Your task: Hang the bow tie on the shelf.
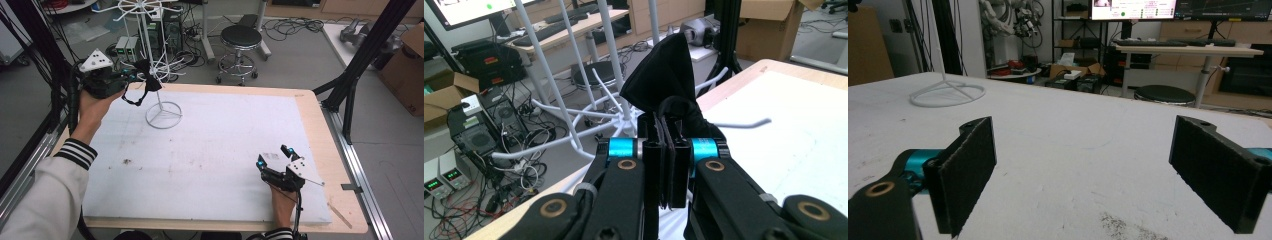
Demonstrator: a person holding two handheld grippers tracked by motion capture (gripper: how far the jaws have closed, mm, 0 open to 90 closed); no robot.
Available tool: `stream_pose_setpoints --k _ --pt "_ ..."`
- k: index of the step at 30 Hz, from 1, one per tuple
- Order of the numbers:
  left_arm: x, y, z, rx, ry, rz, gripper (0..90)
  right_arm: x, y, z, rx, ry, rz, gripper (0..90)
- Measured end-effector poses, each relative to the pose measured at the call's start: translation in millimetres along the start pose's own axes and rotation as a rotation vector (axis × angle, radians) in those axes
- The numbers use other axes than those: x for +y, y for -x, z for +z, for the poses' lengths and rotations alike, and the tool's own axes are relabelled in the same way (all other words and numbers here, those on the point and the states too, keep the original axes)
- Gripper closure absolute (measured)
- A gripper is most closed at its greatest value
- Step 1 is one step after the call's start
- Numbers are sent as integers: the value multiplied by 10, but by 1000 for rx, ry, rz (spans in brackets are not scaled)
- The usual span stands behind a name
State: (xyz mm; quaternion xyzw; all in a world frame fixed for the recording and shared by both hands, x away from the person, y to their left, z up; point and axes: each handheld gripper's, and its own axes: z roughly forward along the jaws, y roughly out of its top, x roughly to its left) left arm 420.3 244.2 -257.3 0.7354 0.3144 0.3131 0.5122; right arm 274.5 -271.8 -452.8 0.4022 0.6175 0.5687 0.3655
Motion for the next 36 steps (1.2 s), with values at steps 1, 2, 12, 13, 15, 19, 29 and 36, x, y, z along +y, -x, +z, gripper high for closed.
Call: stream_pose_setpoints --k 1,2,12,13,15,19,29,36 --pt "24 -5 22 -2 -3 8 881 0 1 0 1 1 1 107" --pt "28 -5 31 -2 -4 12 881 0 1 0 1 1 2 107" --pt "7 -15 96 -9 -28 7 877 0 1 0 2 0 2 106" --pt "4 -12 102 -12 -32 2 875 0 2 0 1 0 0 106" --pt "-6 -10 115 -14 -45 -6 860 0 3 1 1 0 -2 106" --pt "-24 -24 122 -18 -65 -37 813 0 2 0 1 0 -4 106" --pt "-40 -24 152 23 -119 -90 592 1 -7 0 1 -2 -5 106" --pt "-36 -37 124 21 -118 -130 377 0 -11 -3 0 -4 1 106"
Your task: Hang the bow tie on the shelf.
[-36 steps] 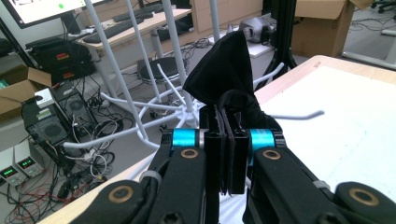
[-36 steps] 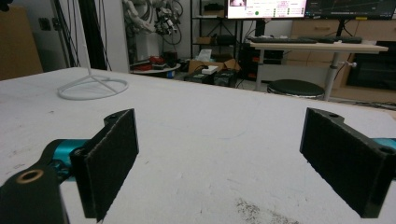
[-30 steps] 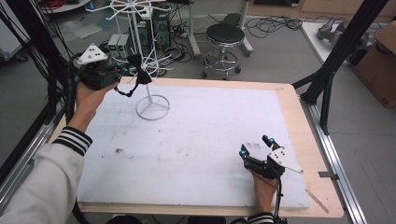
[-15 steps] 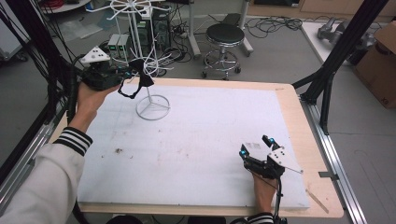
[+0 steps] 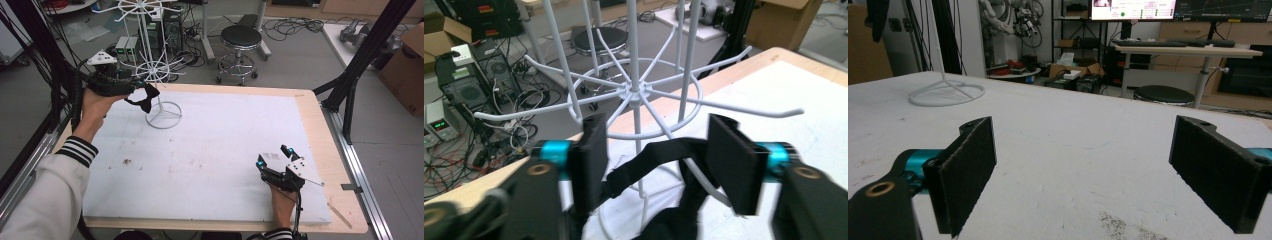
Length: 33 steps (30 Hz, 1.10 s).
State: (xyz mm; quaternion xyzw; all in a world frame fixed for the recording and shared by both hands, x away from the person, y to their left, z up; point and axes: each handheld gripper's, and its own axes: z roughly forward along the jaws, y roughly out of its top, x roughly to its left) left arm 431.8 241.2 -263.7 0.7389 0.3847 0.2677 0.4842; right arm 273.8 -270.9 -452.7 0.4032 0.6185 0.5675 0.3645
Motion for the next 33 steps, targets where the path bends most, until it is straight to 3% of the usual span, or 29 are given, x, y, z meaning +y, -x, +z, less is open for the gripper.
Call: stream_pose_setpoints --k 3,4,7,8,9,12,15,17,21,22,23,25,26,27,30,33 --pt "9 7 -25 -22 11 -5 316 0 0 1 -1 0 0 107" --pt "10 11 -37 -34 11 -7 242 -1 4 2 -2 3 -1 106" --pt "12 44 -112 -49 34 -7 164 0 3 3 -2 3 -2 106" --pt "5 58 -161 -64 61 -10 164 0 3 3 -2 3 -2 106" --pt "-15 71 -269 -104 98 -3 161 0 2 2 -2 3 0 107" --pt "-50 84 -373 -105 119 20 137 -1 10 4 -7 6 -4 107" --pt "-184 95 -569 -128 182 49 119 1 3 5 -2 -1 -2 106" --pt "-229 99 -614 -129 190 52 119 2 2 4 0 -6 5 107" --pt "-482 121 -775 -123 227 62 119 2 3 5 2 -4 4 107" --pt "-645 136 -832 -116 253 76 120 2 3 5 2 -5 6 106" --pt "-645 136 -832 -116 253 76 119 2 6 6 3 -4 3 106" --pt "-886 139 -874 -110 271 69 116 2 5 5 1 -4 2 106" --pt "-886 139 -874 -110 271 69 115 2 2 5 2 -4 5 106" --pt "-986 138 -886 -109 279 68 113 2 4 6 0 -2 -3 106" --pt "-1263 156 -900 -143 312 64 109 1 3 5 -1 0 -5 106" --pt "-1395 186 -883 -145 304 68 109 1 2 4 -3 -1 -5 107"
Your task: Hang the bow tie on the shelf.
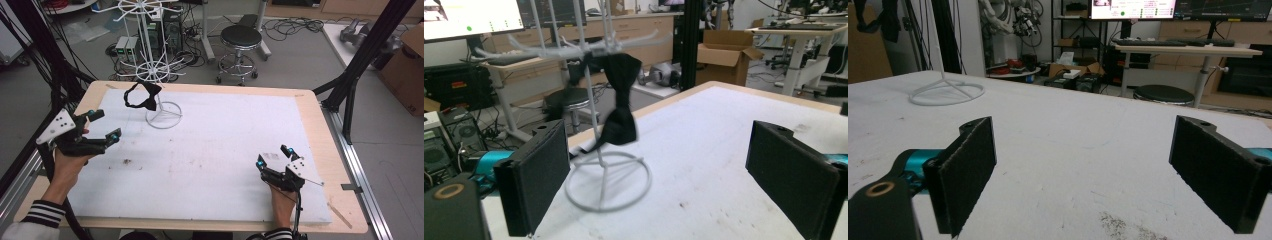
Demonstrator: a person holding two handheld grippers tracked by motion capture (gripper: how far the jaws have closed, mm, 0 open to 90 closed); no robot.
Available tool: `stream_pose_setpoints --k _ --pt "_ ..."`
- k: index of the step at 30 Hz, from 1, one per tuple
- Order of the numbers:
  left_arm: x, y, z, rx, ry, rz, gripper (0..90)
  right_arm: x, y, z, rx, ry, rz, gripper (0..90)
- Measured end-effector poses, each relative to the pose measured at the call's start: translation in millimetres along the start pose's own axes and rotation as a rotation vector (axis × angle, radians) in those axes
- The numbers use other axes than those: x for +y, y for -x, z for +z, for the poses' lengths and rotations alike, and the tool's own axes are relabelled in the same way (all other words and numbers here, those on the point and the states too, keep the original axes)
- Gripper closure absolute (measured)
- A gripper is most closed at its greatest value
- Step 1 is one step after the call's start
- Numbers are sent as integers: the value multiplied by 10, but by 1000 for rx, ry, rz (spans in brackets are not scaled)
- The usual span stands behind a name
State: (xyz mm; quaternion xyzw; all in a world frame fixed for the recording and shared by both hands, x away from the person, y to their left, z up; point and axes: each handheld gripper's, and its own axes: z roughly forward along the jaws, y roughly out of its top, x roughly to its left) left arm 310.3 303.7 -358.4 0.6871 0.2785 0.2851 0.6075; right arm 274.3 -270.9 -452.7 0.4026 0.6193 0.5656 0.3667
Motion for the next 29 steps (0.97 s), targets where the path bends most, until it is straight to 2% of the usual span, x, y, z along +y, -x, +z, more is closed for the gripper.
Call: stream_pose_setpoints --k 1,2,5,6,7,9,12,13,16,17,19,20,26,29 --pt "-156 49 -17 3 4 -4 109 0 -1 0 0 0 1 106" --pt "-156 49 -17 3 4 -4 109 0 -2 0 0 0 0 106" --pt "-395 121 -30 20 13 -12 109 0 -3 1 0 0 -1 107" --pt "-561 174 -41 31 43 -18 109 0 -3 0 1 0 -1 107" --pt "-561 174 -41 31 43 -18 109 0 -5 1 0 2 0 106" --pt "-678 206 -37 38 57 -23 109 0 -4 0 0 2 -1 107" --pt "-825 220 -24 51 45 -54 109 -1 -3 -1 1 4 0 106" --pt "-825 220 -24 51 45 -54 109 0 -2 -2 1 2 0 106" --pt "-912 218 -27 65 60 -91 109 -2 -2 -5 2 3 4 106" --pt "-937 222 -31 67 65 -90 109 -2 -2 -5 2 4 4 106" --pt "-944 235 -48 67 117 -79 109 -2 0 -4 4 5 -1 106" --pt "-952 235 -48 70 108 -78 109 -2 0 -4 4 5 -1 106" --pt "-965 258 -62 95 127 -65 122 -2 -7 -3 -1 5 -5 106" --pt "-968 253 -69 97 137 -72 122 -2 -7 -4 -2 4 -6 106"
